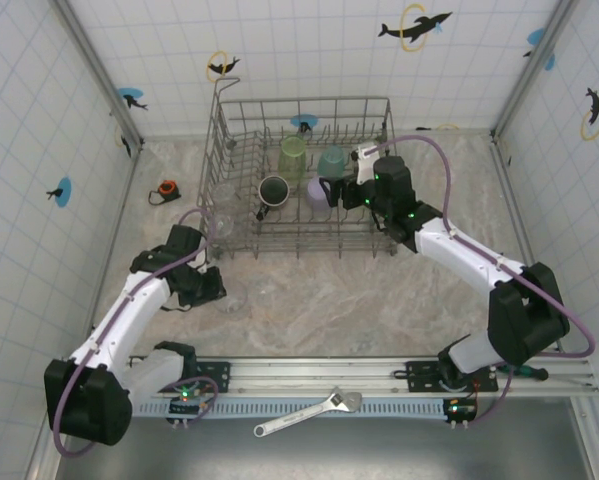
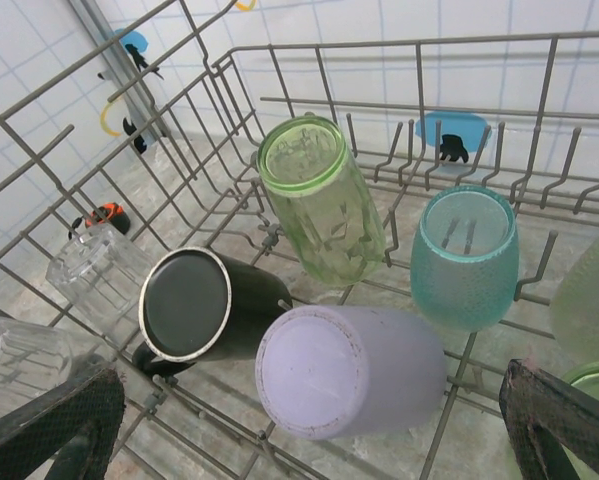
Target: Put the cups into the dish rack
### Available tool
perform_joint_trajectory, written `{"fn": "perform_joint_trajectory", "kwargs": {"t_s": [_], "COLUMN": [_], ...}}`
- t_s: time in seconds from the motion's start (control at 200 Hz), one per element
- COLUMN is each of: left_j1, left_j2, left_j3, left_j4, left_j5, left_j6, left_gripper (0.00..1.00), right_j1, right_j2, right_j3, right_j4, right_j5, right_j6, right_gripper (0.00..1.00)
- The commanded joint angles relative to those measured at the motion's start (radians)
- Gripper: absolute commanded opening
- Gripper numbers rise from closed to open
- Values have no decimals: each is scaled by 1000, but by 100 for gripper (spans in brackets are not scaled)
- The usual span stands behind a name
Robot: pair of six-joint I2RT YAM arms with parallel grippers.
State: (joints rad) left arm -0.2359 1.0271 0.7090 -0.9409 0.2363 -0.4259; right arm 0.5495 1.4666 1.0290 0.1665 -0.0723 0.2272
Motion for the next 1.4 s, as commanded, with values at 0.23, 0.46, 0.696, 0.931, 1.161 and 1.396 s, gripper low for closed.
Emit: {"fn": "perform_joint_trajectory", "kwargs": {"t_s": [0.23,0.46,0.696,0.931,1.161,1.396], "left_j1": [-58,-106,-132,-133,-139,-143], "left_j2": [29,55,76,112,148,172], "left_j3": [-9,34,134,258,368,476], "left_j4": [47,74,72,79,87,65], "left_j5": [-46,3,47,114,162,194], "left_j6": [-29,-46,-61,-85,-105,-104], "left_gripper": [0,0,0,0,0,0], "right_j1": [-8,-13,-26,-40,-60,-69], "right_j2": [-17,-68,-110,-127,-123,-105], "right_j3": [-38,-85,-123,-141,-138,-129], "right_j4": [41,27,9,-15,-25,-24], "right_j5": [-14,3,7,8,-23,-44], "right_j6": [30,34,41,49,68,81], "right_gripper": [100,100,100,100,100,100]}}
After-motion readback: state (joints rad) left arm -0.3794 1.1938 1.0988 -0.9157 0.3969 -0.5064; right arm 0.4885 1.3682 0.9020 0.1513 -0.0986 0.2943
